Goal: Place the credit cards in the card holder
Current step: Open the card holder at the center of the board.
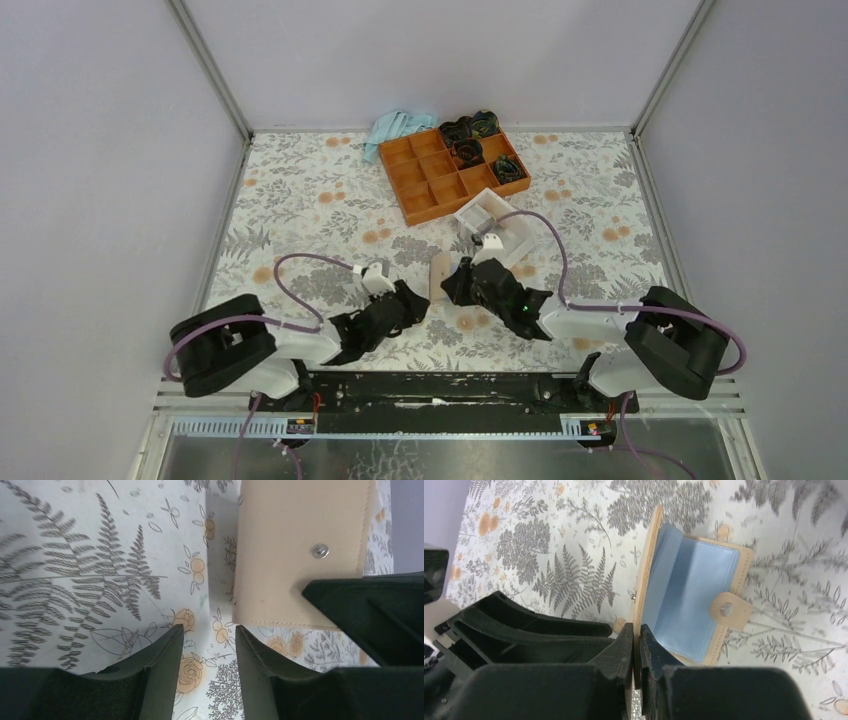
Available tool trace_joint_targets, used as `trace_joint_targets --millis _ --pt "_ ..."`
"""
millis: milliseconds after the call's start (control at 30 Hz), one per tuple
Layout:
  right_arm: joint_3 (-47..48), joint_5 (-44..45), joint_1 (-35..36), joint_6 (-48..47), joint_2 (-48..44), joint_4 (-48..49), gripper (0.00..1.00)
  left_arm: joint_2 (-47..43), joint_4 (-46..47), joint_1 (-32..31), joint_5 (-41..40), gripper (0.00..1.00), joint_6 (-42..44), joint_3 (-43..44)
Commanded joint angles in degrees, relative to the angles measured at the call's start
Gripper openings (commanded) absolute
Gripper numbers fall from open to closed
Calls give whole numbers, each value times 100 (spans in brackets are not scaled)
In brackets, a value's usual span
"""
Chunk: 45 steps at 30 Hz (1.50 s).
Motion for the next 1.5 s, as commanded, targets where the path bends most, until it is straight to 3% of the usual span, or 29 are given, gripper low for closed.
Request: trace_joint_targets --millis 0,300,600,900,1067,1267,1467 --pt "924 460 -5 -942 34 -1491 0 -587 -1607 -10 -757 50 7 293" --pt "2003 775 89 -2036 755 -2939 0 -1937 -3227 -11 -1730 51 -43 566" --pt "2653 2630 1040 -2872 1293 -3704 0 -2295 -4092 177 -2294 55 127 1215" --pt "3007 3583 1695 -3107 1675 -3926 0 -2729 -3846 1075 -1296 56 -157 874" --pt "3127 4027 2108 -3260 2061 -3922 0 -2892 -3454 1873 -497 56 148 669" --pt "3239 4309 2477 -3378 2450 -3913 0 -2450 -2927 2707 782 56 703 849" --pt "3296 4492 2689 -3417 2705 -3898 0 -2002 -2312 2956 1732 55 1080 1024"
